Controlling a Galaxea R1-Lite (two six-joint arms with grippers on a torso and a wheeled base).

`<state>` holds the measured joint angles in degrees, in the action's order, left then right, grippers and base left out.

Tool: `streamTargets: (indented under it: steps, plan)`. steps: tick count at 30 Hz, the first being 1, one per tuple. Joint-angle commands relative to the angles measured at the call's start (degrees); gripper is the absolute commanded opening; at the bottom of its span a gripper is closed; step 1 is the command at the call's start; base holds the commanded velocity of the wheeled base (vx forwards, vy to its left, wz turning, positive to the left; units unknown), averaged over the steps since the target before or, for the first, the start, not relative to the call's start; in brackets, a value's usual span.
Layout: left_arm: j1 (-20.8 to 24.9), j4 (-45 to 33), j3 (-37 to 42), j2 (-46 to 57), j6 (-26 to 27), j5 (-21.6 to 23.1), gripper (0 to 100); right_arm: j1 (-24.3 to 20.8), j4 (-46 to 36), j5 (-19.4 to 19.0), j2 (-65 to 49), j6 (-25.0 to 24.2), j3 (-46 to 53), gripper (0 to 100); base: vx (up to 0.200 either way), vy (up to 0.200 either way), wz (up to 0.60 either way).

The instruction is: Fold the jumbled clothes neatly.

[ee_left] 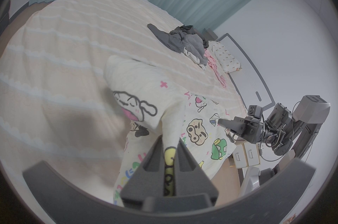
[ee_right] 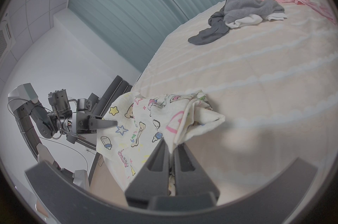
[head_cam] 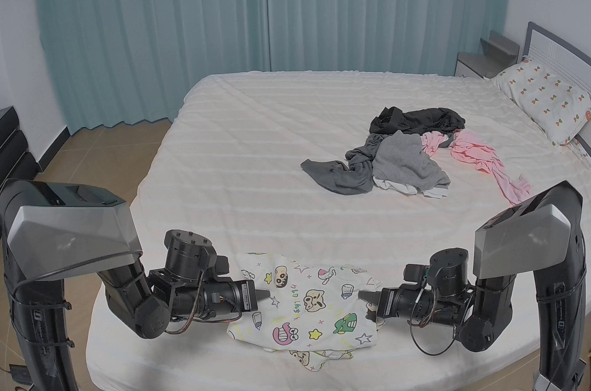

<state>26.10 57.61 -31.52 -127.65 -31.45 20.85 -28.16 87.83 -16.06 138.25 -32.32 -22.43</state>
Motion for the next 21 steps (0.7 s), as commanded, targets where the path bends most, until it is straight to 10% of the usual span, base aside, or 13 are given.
streamTargets:
  steps: [1, 21]
  plan:
    - [0.53, 0.04, 0.24, 0.91, -0.10, 0.07, 0, 0.21, 0.06, -0.03, -1.32, -0.03, 0.55, 0, 0.000, -0.200, 0.00]
    - [1.85, 0.04, 0.24, 1.88, -2.12, -0.02, 0, 1.35, -0.29, -0.03, -2.55, 0.06, 1.07, 0, 0.000, -0.200, 0.00]
